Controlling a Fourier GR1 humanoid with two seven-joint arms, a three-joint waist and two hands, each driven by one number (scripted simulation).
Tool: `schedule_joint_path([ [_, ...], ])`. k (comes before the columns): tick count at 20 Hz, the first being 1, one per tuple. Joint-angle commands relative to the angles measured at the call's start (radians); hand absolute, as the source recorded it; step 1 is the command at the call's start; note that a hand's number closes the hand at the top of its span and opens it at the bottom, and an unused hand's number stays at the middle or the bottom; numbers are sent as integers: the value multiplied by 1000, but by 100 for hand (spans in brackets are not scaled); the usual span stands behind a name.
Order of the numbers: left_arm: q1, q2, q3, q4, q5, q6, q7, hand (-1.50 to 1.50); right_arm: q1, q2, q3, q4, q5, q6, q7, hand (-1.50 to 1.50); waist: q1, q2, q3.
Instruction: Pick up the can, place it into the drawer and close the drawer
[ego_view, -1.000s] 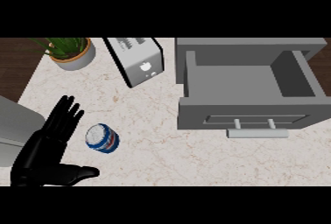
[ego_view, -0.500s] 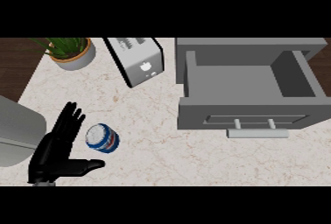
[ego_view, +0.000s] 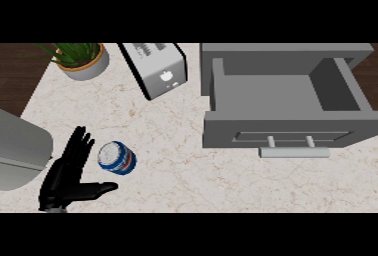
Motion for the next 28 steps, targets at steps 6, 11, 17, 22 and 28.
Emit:
schedule_joint_path([
  [6,-74,-14,9,302,-42,-6,-207,-150,-20,-36,-76,5,-81,29,53,-150,-4,0,0],
  [11,-71,6,26,341,10,-59,-209,-150,-26,31,-62,-12,-23,54,35,-150,0,0,0],
  [17,-194,30,43,538,6,-63,-256,-150,-30,1,-98,20,-60,79,52,-150,-2,1,0],
  [22,-235,18,56,588,45,-76,-276,-150,-28,64,-84,-21,-30,79,50,-150,-2,0,0],
  [28,-338,11,60,694,74,-119,-294,150,-46,46,-58,-76,-52,32,133,-150,-3,2,0],
])
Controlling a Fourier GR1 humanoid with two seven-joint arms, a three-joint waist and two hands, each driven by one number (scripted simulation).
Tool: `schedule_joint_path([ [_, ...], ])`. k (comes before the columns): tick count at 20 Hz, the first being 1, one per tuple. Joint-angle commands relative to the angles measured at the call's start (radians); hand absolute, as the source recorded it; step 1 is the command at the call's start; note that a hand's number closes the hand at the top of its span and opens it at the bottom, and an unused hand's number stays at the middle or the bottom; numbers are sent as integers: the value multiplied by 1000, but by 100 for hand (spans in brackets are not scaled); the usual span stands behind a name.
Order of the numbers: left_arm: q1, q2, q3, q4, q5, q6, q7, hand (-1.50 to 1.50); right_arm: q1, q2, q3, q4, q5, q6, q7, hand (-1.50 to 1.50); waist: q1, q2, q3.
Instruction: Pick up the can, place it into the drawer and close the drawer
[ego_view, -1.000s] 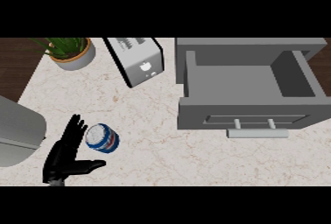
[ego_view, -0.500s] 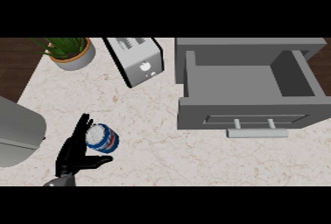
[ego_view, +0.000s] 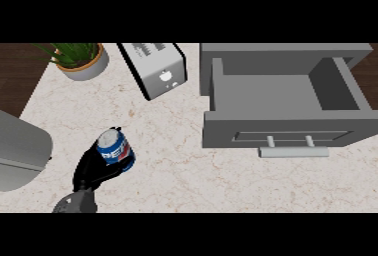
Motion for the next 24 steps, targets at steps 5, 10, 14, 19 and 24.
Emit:
schedule_joint_path([
  [5,-70,-9,-27,0,51,-96,57,150,-25,-11,-12,79,9,40,-22,-150,3,0,1],
  [10,-63,-52,-71,-110,64,-106,72,150,18,23,-9,-37,-41,2,44,-150,2,-1,0],
  [14,17,-32,-75,-234,120,-144,86,150,15,24,5,18,-6,9,-31,-150,6,-1,1],
  [19,-59,-70,-13,-289,142,82,126,150,41,25,-14,1,-24,16,-10,-150,4,-2,1],
  [24,-70,-68,-103,-409,145,168,185,150,62,25,71,-97,-23,-76,12,-150,3,-2,1],
])
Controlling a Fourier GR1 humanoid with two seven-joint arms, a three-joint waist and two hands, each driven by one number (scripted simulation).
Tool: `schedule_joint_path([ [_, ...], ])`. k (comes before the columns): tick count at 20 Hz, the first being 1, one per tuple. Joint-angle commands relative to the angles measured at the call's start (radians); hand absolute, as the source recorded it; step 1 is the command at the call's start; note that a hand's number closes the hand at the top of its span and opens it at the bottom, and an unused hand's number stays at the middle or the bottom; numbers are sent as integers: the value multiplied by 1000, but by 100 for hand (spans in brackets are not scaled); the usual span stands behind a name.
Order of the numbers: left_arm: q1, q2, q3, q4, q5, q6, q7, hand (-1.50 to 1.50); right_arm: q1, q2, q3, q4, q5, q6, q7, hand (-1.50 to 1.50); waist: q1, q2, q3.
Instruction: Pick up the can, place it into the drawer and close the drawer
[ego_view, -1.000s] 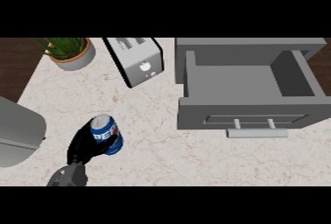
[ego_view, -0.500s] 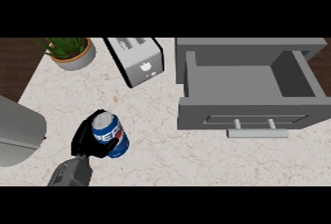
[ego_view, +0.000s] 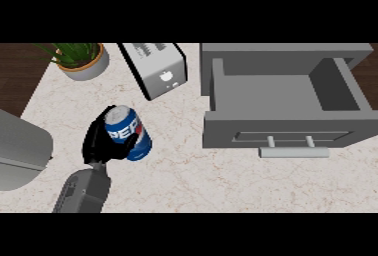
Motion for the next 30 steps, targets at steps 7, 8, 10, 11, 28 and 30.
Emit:
schedule_joint_path([
  [7,-58,-7,-112,-259,-49,205,159,150,-45,-33,14,-35,-24,-66,95,-150,4,0,0],
  [8,-79,-8,-101,-241,-59,224,156,150,11,0,-5,-32,-29,-11,30,-150,-2,0,0],
  [10,-129,32,-84,-324,-27,212,280,150,57,0,22,-65,-18,-43,21,-150,-3,-2,0],
  [11,-161,-7,-124,-297,-88,289,259,150,-7,1,49,18,62,-14,-39,-150,-1,0,0],
  [28,-583,-8,-223,-179,-107,542,452,150,-29,-42,32,-16,-13,-82,56,-150,-10,2,0],
  [30,-599,-8,-243,-174,-118,581,443,150,75,0,14,-59,-64,-21,23,-150,-15,0,0],
])
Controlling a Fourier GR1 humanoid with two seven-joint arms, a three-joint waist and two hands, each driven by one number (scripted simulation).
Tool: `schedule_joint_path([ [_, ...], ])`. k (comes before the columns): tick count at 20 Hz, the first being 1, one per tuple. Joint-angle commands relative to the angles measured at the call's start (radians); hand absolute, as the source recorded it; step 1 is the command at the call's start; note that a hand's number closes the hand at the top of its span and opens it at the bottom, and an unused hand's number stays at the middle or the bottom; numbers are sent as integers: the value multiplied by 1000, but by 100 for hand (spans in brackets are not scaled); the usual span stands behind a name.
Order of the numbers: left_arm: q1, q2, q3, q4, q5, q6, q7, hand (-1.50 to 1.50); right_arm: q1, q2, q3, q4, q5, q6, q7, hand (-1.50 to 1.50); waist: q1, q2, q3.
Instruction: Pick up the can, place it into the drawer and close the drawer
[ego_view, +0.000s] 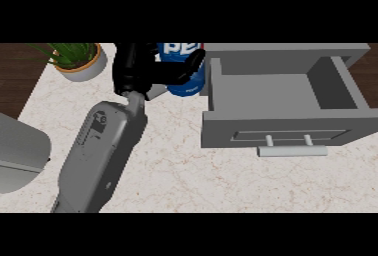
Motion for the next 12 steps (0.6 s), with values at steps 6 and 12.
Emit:
schedule_joint_path([
  [6,-246,-1,-14,170,21,96,48,150,-18,10,16,-44,-2,-14,54,-150,-6,1,0],
  [12,-296,-1,-126,338,156,177,-121,150,-53,-7,5,23,8,17,11,-150,-20,4,0],
])
